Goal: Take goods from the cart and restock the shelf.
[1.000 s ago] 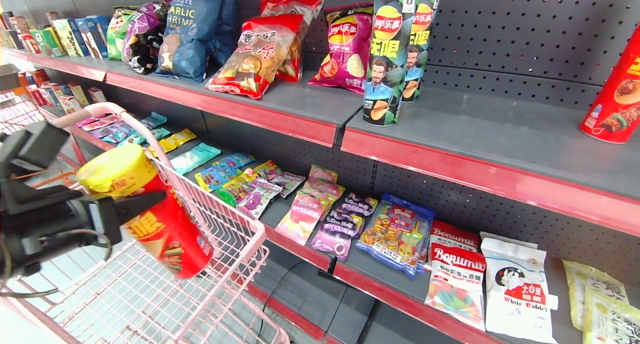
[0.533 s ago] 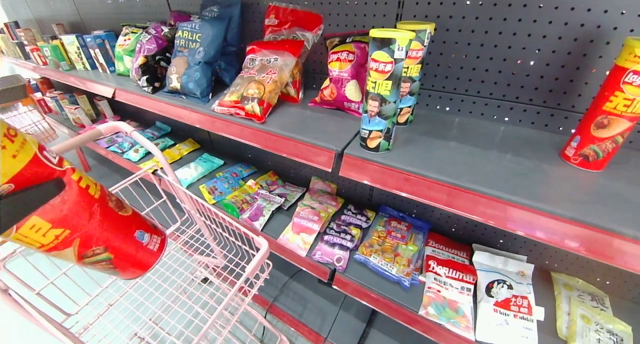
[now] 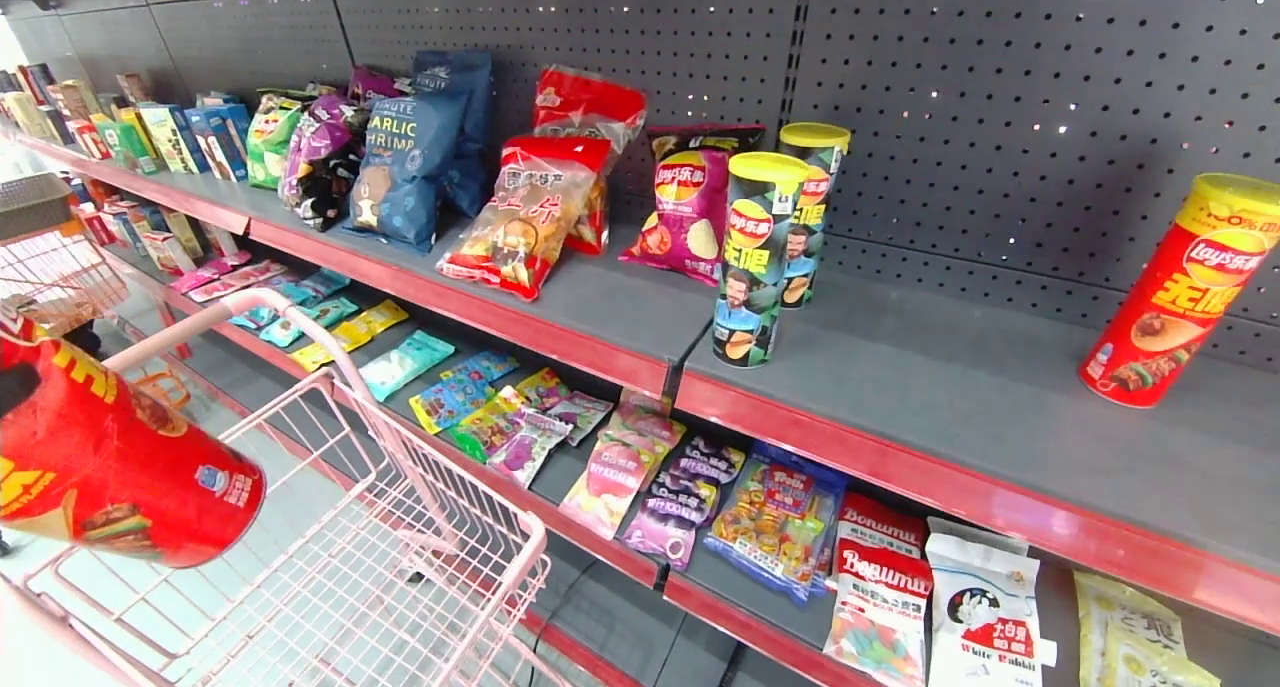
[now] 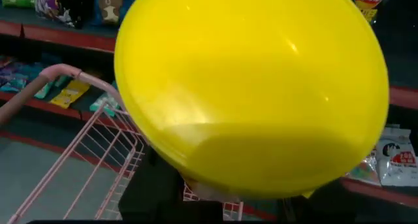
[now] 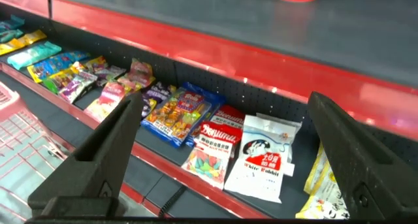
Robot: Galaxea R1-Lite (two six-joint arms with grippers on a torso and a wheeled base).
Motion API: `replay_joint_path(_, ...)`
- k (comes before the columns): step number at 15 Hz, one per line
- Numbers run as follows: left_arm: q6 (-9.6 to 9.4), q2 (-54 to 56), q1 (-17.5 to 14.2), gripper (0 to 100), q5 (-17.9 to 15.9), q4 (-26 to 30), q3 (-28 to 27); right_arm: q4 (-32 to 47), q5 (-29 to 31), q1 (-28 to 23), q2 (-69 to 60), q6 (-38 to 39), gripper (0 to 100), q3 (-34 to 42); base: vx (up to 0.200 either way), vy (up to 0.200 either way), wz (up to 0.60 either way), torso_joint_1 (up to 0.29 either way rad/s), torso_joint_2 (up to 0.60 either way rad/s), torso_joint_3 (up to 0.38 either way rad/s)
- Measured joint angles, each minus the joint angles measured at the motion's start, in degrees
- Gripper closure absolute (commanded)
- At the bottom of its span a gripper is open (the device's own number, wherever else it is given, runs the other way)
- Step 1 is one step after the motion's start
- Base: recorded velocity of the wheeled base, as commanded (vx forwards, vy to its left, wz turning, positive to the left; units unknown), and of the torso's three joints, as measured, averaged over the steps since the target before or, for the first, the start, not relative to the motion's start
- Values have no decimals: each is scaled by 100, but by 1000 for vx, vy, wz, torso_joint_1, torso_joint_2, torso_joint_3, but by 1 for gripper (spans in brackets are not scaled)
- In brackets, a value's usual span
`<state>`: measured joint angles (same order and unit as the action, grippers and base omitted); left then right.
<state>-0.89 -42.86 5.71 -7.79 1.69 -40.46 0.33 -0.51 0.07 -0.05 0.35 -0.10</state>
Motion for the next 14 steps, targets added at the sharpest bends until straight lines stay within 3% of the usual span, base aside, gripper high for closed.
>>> replay_joint_path(5,-12,65,0,100,163,-17,22,0,0,-2,0,0,0,0,0,0,0,172,-397,-231)
replay_joint_path(8,-80,141,-1,100,926,-15,85,0,0,0,0,7,0,0,0,0,-400,35,-80,-40)
replay_joint_path(14,-100,550,13,100,855,-35,439,0,2,0,0,7,0,0,0,0,-600,6,-3,-5)
